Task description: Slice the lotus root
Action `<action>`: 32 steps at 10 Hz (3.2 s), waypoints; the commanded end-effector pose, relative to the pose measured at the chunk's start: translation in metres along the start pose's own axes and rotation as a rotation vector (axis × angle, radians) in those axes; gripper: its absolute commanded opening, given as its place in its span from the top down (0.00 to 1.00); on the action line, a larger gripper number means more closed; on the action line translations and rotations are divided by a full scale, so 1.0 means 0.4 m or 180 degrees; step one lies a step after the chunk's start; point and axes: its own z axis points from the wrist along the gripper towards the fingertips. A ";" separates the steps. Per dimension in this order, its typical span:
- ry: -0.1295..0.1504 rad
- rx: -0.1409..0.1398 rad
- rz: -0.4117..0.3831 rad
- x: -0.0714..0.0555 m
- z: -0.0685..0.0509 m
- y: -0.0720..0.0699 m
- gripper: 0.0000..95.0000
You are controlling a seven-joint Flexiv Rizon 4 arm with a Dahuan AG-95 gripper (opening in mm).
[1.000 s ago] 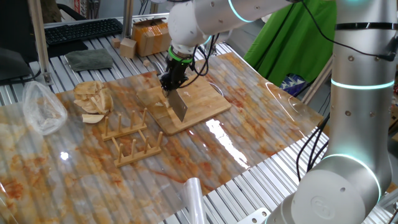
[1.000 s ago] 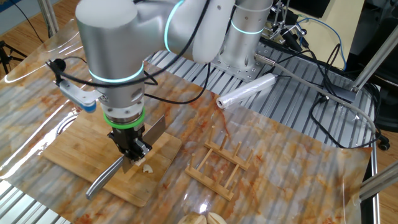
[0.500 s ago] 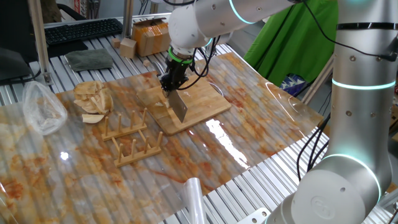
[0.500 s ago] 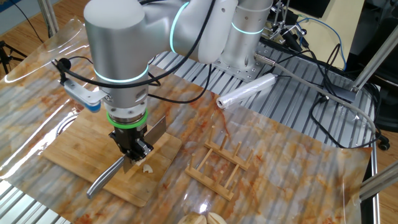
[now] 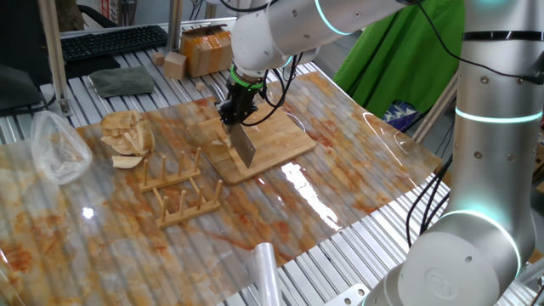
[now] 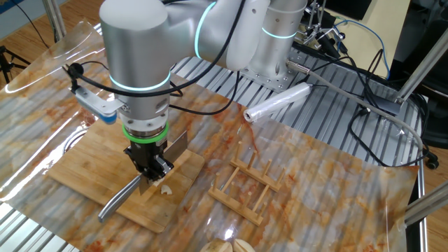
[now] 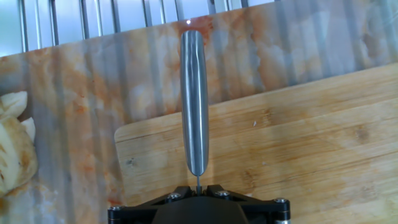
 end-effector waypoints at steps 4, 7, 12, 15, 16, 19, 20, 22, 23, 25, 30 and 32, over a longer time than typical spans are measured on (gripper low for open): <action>0.0014 0.0008 -0.0001 0.000 0.034 0.001 1.00; 0.0053 0.0011 -0.0026 0.001 -0.001 -0.012 1.00; 0.0069 0.0036 -0.0013 0.003 -0.029 -0.012 1.00; 0.0097 0.0021 -0.0012 0.005 -0.041 -0.016 1.00; 0.0095 0.0019 -0.0011 0.005 -0.038 -0.015 1.00; -0.0007 -0.0004 0.0015 0.008 0.031 -0.002 1.00; -0.0051 -0.0008 0.0036 0.009 0.057 0.008 1.00; 0.0002 0.0005 0.0019 0.005 0.047 0.003 1.00; 0.0036 -0.0001 0.0006 0.005 0.042 0.001 1.00; 0.0029 -0.0008 0.0060 0.006 0.040 0.004 1.00; 0.0067 -0.0002 0.0106 0.007 0.020 0.009 1.00; 0.0075 0.0018 0.0091 0.003 0.007 0.008 1.00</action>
